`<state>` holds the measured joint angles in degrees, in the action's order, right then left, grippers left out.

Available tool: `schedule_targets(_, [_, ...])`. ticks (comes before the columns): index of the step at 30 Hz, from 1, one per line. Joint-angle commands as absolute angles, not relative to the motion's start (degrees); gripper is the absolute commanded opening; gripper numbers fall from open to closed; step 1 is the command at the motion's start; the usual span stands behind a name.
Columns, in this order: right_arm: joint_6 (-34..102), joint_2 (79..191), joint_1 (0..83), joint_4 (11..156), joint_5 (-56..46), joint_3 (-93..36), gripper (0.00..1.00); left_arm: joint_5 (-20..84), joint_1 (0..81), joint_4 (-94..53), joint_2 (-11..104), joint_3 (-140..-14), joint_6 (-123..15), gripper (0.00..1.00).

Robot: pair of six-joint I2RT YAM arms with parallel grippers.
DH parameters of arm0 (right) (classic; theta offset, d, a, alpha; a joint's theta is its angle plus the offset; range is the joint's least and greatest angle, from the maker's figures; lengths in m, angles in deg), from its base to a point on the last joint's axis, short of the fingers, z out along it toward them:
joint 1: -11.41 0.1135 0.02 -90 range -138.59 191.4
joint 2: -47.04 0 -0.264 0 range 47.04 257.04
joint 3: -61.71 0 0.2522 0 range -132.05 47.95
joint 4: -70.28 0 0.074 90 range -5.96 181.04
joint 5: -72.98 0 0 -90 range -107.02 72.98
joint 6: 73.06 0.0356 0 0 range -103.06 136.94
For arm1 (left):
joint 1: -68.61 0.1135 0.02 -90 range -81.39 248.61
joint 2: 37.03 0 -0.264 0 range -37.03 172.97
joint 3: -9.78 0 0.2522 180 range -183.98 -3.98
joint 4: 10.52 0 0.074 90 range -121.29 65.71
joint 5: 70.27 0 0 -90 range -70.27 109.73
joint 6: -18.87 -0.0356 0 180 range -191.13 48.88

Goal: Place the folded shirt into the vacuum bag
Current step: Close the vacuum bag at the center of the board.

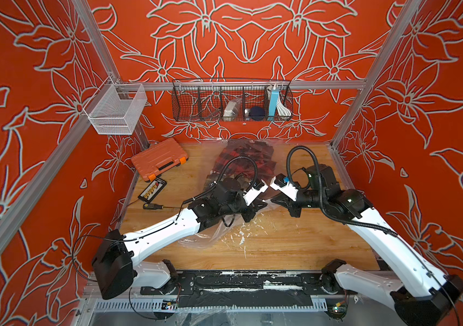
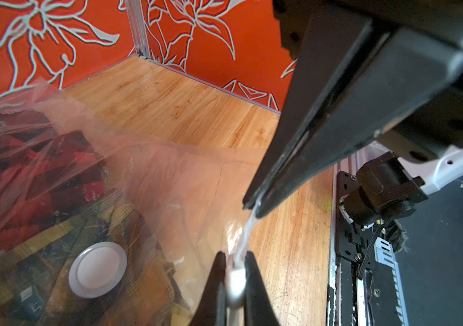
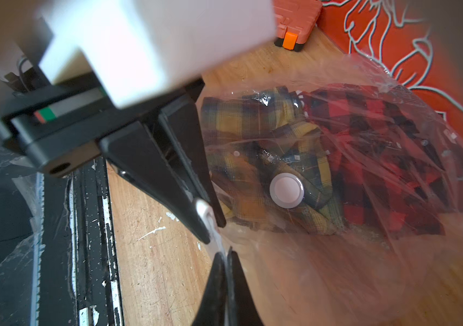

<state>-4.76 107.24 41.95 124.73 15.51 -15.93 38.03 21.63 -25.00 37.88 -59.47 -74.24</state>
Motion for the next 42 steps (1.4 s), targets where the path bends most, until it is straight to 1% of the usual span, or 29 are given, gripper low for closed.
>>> schedule_targets(1, [-5.8, 104.5, 41.6, 122.4, 11.1, -16.6, 0.00, 31.8, 22.2, -35.5, 37.5, -58.5, -75.7, 0.06])
schedule_targets(7, [-5.7, 104.1, 41.0, 121.7, 10.3, -18.2, 0.00, 27.5, 19.9, -44.0, 37.5, -59.8, -79.2, 0.06])
schedule_targets(13, [-3.2, 103.5, 37.8, 120.1, 11.2, -20.4, 0.00, 25.3, 20.0, -40.6, 36.1, -53.8, -76.0, 0.06])
schedule_targets(17, [-2.9, 103.6, 36.7, 121.7, 13.5, -20.4, 0.00, 23.8, 19.9, -39.8, 34.6, -53.0, -76.1, 0.02])
schedule_targets(18, [-3.1, 103.8, 36.7, 122.6, 16.0, -20.2, 0.00, 24.0, 19.9, -39.1, 34.1, -53.4, -76.2, 0.00])
schedule_targets(22, [-2.0, 104.4, 36.8, 123.5, 24.6, -17.8, 0.00, 27.9, 20.0, -37.6, 33.0, -56.1, -76.6, 0.00])
schedule_targets(25, [-3.5, 105.1, 37.0, 126.0, 24.5, -17.4, 0.01, 31.6, 19.9, -37.0, 32.2, -57.8, -77.3, 0.00])
schedule_targets(26, [-4.3, 105.3, 37.0, 126.9, 24.8, -17.6, 0.10, 32.6, 19.9, -36.9, 31.9, -58.2, -77.7, 0.00])
schedule_targets(29, [-5.3, 106.3, 37.1, 128.2, 24.4, -18.3, 0.30, 35.0, 19.9, -37.6, 31.6, -59.8, -78.6, 0.00])
schedule_targets(31, [-5.5, 107.2, 37.0, 128.2, 23.9, -18.6, 0.37, 36.3, 19.9, -38.0, 31.5, -60.5, -78.6, 0.00])
schedule_targets(33, [-5.9, 108.7, 37.1, 129.0, 23.2, -19.2, 0.39, 37.0, 19.9, -38.2, 31.4, -61.0, -78.6, 0.00])
schedule_targets(37, [-6.7, 109.6, 37.7, 130.7, 21.9, -18.8, 0.38, 36.9, 19.9, -38.8, 31.5, -61.8, -79.2, 0.00])
schedule_targets(40, [-5.7, 107.9, 37.7, 128.6, 22.2, -16.6, 0.35, 36.2, 19.9, -38.9, 31.8, -61.9, -79.6, 0.00])
schedule_targets(42, [-5.2, 107.8, 37.7, 128.1, 23.2, -16.4, 0.31, 36.3, 19.9, -38.8, 31.9, -62.0, -79.7, 0.00])
